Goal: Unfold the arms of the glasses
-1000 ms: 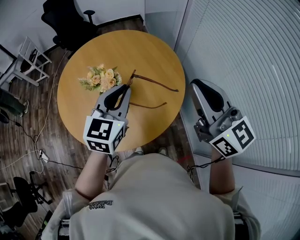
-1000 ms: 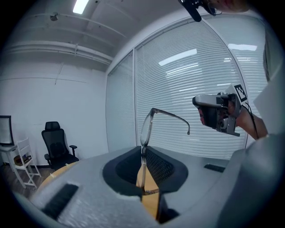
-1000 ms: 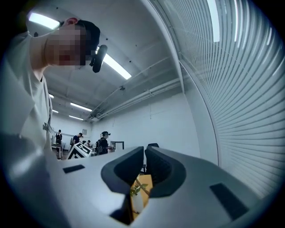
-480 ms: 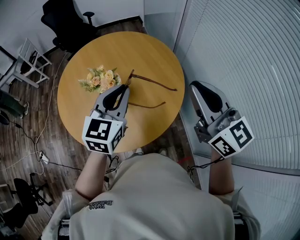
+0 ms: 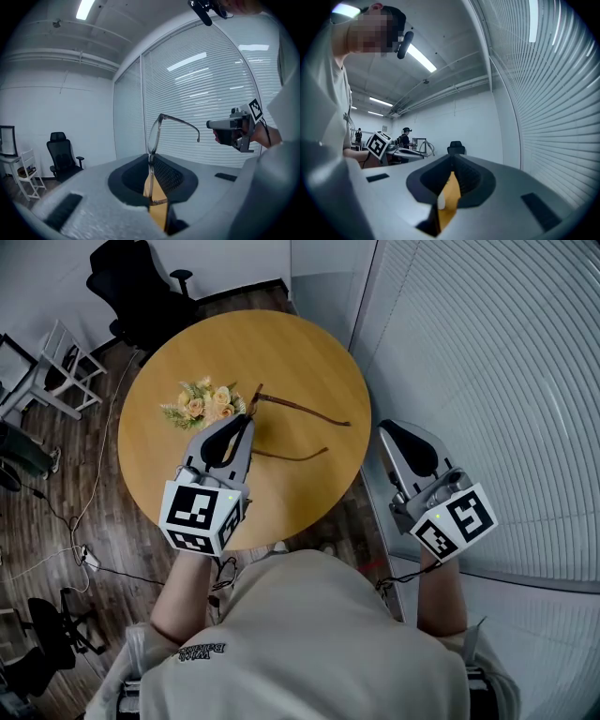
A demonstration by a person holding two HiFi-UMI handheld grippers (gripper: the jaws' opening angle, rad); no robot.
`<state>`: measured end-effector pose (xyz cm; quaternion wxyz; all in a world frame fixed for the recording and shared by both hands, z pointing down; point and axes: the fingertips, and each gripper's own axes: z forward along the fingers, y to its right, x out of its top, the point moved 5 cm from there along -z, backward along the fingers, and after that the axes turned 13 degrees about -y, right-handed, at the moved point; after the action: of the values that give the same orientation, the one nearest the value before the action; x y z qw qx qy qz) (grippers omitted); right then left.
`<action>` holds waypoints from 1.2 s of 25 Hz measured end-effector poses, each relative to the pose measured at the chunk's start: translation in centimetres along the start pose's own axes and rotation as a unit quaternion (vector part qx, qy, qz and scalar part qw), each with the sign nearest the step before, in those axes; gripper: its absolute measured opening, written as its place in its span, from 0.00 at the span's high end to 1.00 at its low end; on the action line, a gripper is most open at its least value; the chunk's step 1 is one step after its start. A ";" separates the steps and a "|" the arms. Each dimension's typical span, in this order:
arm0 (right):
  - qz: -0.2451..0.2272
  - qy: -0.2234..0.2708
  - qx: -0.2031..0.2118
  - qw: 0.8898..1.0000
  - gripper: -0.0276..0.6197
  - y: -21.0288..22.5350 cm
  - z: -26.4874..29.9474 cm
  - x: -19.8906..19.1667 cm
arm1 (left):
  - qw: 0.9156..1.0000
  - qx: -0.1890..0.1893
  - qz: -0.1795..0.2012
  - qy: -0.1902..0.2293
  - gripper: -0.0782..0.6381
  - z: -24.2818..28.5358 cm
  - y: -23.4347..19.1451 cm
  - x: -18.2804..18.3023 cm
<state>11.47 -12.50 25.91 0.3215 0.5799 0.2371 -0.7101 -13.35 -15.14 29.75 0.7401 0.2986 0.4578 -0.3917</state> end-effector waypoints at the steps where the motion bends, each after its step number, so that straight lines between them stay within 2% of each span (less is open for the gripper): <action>1: 0.002 -0.004 0.000 1.000 0.90 0.0 0.0 -0.3 | 1.000 0.000 -0.001 0.001 0.83 -0.2 0.0 0.0; 10: 0.014 -0.033 -0.008 0.999 0.91 0.0 -0.4 -1.9 | 1.000 -0.001 -0.009 -0.002 0.83 -0.6 0.1 -0.4; 30: -0.008 -0.051 -0.021 0.998 0.91 0.5 -0.2 -2.1 | 1.000 -0.002 -0.012 -0.005 0.83 -0.3 0.0 -0.6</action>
<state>12.20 -12.28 27.88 0.3397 0.5343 0.2393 -0.7361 -13.66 -14.70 30.19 0.7381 0.2896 0.4584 -0.4016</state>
